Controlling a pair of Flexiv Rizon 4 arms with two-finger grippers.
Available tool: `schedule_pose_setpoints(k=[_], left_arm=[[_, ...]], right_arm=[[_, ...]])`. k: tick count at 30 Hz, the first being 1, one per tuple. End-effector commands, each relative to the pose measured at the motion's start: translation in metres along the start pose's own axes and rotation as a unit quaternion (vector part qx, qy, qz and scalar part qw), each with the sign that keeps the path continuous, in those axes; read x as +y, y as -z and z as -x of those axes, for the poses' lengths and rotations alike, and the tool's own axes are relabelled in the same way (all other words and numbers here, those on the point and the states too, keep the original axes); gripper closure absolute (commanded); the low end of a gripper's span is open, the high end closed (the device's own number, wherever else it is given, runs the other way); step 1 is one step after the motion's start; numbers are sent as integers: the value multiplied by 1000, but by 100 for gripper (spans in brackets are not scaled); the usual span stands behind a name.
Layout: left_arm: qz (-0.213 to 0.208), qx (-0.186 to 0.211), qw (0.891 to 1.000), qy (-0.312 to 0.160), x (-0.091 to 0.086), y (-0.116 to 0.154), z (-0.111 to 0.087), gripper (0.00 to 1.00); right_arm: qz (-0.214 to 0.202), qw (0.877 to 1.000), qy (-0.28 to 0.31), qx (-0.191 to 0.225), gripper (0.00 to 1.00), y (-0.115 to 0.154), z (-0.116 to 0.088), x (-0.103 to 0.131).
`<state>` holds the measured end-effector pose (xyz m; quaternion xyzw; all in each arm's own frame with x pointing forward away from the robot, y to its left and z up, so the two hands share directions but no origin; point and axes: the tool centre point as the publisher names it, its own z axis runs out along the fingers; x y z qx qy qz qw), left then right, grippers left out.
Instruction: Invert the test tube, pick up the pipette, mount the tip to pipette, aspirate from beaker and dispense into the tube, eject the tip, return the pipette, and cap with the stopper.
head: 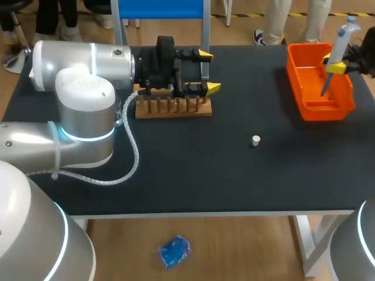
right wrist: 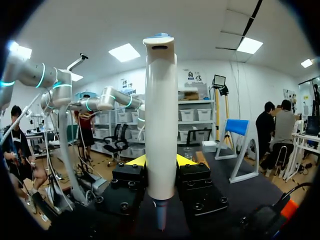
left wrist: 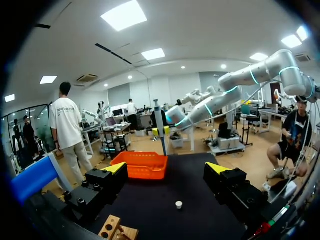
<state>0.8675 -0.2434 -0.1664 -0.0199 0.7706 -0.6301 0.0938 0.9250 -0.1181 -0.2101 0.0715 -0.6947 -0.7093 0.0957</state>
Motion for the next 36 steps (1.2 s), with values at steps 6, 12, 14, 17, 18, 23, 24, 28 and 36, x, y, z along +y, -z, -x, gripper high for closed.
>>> schedule_pose_setpoints(k=[6,12,14,17,18,23,24,28,36], left_arm=[[0,-1,1000,0,0,0,0,0],[0,-1,1000,0,0,0,0,0],[0,-1,1000,0,0,0,0,0],[0,-1,1000,0,0,0,0,0],[0,-1,1000,0,0,0,0,0],[0,-1,1000,0,0,0,0,0],[0,-1,1000,0,0,0,0,0],[0,-1,1000,0,0,0,0,0],[0,-1,1000,0,0,0,0,0]], right_arm=[[-18,994,6,-105,100,-46,-10,-8],[-18,994,6,-105,100,-46,-10,-8],[-18,994,6,-105,100,-46,-10,-8],[-18,994,6,-105,100,-46,-10,-8],[-18,994,6,-105,100,-46,-10,-8],[-18,994,6,-105,100,-46,-10,-8],[-18,994,6,-105,100,-46,-10,-8],[-18,994,6,-105,100,-46,-10,-8],[-9,993,20,-115,100,-84,-26,-19]])
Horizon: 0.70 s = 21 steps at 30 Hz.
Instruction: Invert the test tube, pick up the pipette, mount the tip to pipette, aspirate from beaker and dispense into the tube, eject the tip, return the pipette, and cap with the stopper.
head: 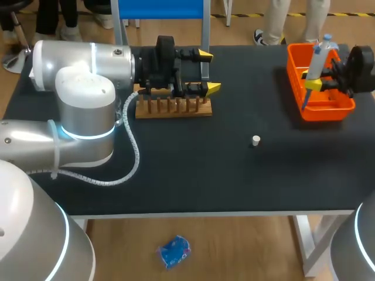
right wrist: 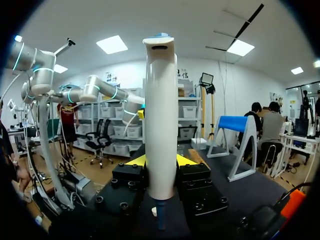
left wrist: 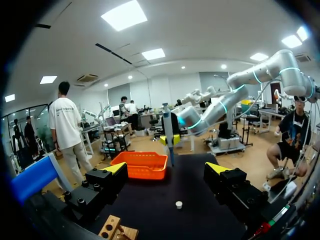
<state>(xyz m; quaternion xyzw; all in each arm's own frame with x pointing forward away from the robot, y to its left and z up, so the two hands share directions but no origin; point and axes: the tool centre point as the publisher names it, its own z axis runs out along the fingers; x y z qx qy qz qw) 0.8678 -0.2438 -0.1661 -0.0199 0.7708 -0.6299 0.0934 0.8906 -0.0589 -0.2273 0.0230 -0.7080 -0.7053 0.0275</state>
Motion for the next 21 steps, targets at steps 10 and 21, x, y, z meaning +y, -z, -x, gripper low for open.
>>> schedule_pose_setpoints(k=[10,21], left_arm=[[0,-1,1000,0,0,0,-1,0],[0,-1,1000,0,0,0,-1,0]], right_arm=[[8,999,16,-39,100,-62,-14,12],[39,998,40,-12,100,-143,-17,9]])
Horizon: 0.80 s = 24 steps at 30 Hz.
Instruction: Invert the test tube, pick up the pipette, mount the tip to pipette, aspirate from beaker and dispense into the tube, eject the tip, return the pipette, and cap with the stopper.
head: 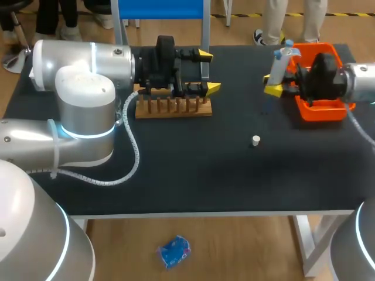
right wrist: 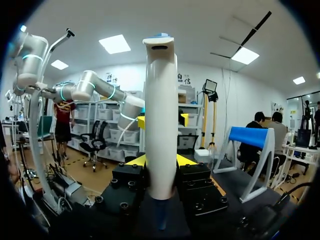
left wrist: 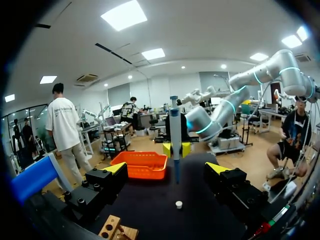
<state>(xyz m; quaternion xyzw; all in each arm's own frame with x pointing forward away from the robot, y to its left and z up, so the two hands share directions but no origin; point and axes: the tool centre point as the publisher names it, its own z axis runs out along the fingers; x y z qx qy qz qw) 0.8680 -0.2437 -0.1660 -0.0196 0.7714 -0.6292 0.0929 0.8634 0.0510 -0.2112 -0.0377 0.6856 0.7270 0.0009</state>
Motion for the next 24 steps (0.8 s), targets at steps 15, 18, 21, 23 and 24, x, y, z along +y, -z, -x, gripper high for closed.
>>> schedule_pose_setpoints(k=[15,18,21,23,24], left_arm=[[-1,-2,1000,0,0,0,-1,0],[-1,-2,1000,0,0,0,-1,0],[-1,-2,1000,0,0,0,-1,0],[-1,-2,1000,0,0,0,-1,0],[-1,-2,1000,0,0,0,-1,0]], right_arm=[[20,999,35,24,100,-108,3,-10],[23,999,35,18,100,-117,5,-9],[24,999,35,16,100,-123,5,-10],[23,999,36,14,100,-127,6,-11],[23,999,36,13,100,-128,6,-11]])
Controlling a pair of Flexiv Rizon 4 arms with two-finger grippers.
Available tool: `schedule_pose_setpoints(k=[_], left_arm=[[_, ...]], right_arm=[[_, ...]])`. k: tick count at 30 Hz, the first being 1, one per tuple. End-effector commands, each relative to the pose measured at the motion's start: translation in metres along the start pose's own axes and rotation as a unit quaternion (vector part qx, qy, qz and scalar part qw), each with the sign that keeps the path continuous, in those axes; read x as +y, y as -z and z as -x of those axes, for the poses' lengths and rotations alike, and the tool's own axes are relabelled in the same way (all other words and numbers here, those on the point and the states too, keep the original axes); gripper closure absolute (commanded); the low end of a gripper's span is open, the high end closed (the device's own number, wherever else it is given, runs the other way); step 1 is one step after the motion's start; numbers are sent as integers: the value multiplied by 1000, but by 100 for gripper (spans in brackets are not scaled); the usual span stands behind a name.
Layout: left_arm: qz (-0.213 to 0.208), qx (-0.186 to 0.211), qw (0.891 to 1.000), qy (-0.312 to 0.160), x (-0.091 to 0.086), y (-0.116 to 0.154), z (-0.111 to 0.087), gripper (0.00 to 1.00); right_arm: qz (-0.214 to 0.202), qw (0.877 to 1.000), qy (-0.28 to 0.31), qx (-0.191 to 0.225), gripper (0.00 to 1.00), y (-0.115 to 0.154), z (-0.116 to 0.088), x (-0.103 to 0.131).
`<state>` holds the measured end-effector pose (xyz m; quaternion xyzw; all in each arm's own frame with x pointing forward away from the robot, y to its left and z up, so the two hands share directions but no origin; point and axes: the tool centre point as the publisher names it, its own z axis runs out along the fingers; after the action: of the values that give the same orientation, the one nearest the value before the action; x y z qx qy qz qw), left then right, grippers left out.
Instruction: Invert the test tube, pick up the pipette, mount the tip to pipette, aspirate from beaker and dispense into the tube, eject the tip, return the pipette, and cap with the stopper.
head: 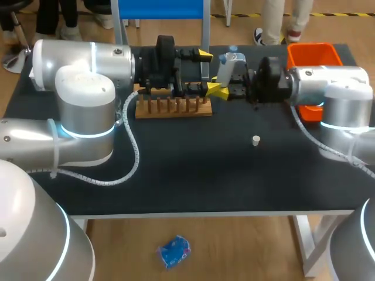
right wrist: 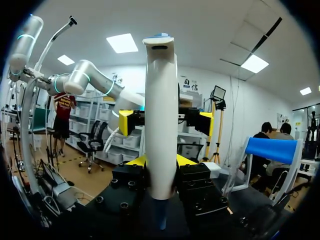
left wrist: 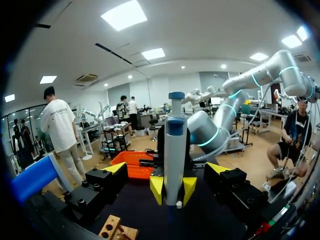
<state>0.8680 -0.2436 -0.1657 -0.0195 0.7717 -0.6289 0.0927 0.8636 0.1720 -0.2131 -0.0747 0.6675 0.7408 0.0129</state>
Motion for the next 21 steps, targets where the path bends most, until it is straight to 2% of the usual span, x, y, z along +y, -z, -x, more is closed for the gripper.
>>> schedule_pose_setpoints(k=[1,11,21], left_arm=[[-1,-2,1000,0,0,0,-1,0],[-1,-2,1000,0,0,0,-1,0],[-1,-2,1000,0,0,0,-1,0]], right_arm=[[1,1000,2,-6,100,-10,0,-3],[6,1000,9,-9,100,-29,3,-4],[21,1000,8,-20,100,-31,5,-3]])
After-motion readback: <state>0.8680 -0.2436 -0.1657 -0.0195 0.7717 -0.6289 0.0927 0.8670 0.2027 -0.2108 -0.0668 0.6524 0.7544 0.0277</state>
